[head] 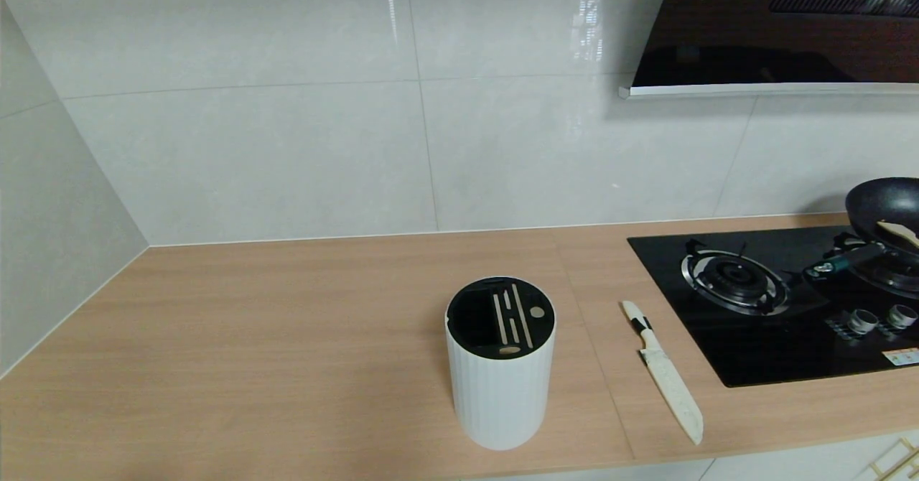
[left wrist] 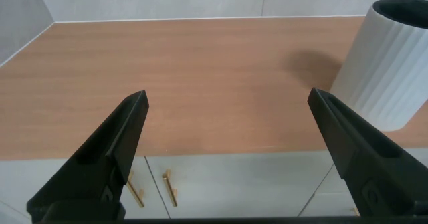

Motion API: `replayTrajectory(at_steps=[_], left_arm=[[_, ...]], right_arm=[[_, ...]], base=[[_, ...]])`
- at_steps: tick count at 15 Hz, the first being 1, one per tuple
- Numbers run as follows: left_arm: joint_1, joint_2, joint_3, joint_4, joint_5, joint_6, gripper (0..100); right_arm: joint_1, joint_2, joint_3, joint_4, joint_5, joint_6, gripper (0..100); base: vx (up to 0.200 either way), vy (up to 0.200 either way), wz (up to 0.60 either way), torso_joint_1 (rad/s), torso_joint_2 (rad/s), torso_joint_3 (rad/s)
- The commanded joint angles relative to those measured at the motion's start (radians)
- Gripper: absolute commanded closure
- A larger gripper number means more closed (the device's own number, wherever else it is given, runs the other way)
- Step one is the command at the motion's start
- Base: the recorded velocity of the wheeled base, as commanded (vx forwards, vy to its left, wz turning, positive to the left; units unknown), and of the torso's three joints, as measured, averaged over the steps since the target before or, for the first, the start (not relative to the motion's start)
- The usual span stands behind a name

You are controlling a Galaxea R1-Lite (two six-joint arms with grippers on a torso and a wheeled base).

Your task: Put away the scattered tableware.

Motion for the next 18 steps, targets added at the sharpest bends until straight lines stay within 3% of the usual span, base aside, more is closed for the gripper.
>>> replayTrajectory(at_steps=[1,5,7,9,12,18], left_arm=[[0.001,0.0,0.0,0.0,0.0,0.0,0],[-0.001,0.0,0.0,0.0,0.0,0.0,0],[-0.001,0.0,0.0,0.0,0.002,0.0,0],[-0.001,0.0,0.0,0.0,0.0,0.0,0],[0.001,0.0,0.0,0.0,0.0,0.0,0],[0.001,0.0,0.0,0.0,0.002,0.0,0]], right_arm=[[0.006,0.46,-0.131,-0.013,0.079,0.009,0],[0.095,0.927,-0.237,-0.119,0.057,-0.003,0],[0.156,1.159,-0.246,-0.26,0.014,-0.008,0],[0.171,1.297,-0.247,-0.369,0.013,-0.027,0],[0.177,1.624,-0.281,-0.636,0.008,-0.028,0],[0.188,1.878,-0.28,-0.888,-0.127,-0.036,0]], base=[[0.0,0.0,0.0,0.0,0.0,0.0],[0.0,0.0,0.0,0.0,0.0,0.0],[0.0,0.0,0.0,0.0,0.0,0.0],[0.0,0.0,0.0,0.0,0.0,0.0],[0.0,0.0,0.0,0.0,0.0,0.0],[0.0,0.0,0.0,0.0,0.0,0.0]])
